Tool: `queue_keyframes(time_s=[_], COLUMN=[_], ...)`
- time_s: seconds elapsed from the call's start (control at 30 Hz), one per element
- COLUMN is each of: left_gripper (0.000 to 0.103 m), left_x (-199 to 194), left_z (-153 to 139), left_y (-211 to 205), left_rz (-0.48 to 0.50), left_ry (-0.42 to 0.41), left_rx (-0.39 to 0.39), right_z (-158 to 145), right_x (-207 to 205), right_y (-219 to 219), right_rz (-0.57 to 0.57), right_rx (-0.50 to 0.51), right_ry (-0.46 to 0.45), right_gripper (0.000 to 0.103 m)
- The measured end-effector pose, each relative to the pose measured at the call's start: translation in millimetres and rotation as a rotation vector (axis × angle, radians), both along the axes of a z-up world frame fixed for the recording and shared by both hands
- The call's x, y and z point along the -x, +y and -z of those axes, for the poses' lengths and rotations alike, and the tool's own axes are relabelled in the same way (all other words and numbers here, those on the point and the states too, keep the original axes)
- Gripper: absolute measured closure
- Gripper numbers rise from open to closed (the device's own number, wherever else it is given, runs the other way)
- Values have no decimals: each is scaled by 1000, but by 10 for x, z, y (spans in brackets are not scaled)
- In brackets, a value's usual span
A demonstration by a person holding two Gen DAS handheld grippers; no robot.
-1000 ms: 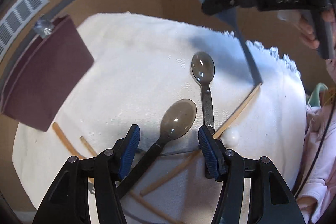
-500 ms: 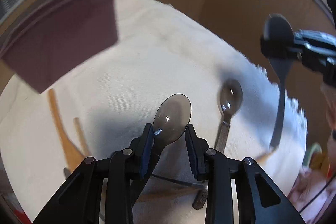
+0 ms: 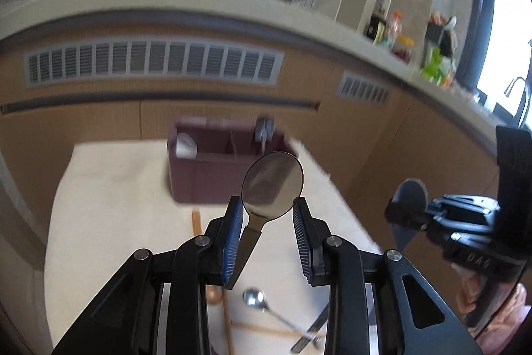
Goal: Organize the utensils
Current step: 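Carry both spoons over the maroon caddy and open both tools to drop them in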
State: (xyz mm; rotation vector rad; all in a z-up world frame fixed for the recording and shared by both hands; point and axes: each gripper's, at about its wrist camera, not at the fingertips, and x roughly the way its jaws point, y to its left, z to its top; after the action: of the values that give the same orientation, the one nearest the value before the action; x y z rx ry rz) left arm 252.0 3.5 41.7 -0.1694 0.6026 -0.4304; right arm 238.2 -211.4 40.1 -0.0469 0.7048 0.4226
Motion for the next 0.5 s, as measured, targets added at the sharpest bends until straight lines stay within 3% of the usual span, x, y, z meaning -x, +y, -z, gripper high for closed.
queue_keyframes(time_s=[0.13,0.27,0.5], left_gripper=[71,71,71], left_x=[-153,-382,-853], left_z=[-667,-1112,-1239], left_y=[53,94,248], left_rz=[10,-1,-28], left_ry=[-146,-244,-265], left_rx=[27,30,80], right_z=[-573,-997,-1195], right_x=[-140,-374,-942], right_y=[163,278,360], right_rz=[-19,8,63], right_rx=[41,66,58], right_ry=[-153,-275,-339], right_gripper=[93,93,93])
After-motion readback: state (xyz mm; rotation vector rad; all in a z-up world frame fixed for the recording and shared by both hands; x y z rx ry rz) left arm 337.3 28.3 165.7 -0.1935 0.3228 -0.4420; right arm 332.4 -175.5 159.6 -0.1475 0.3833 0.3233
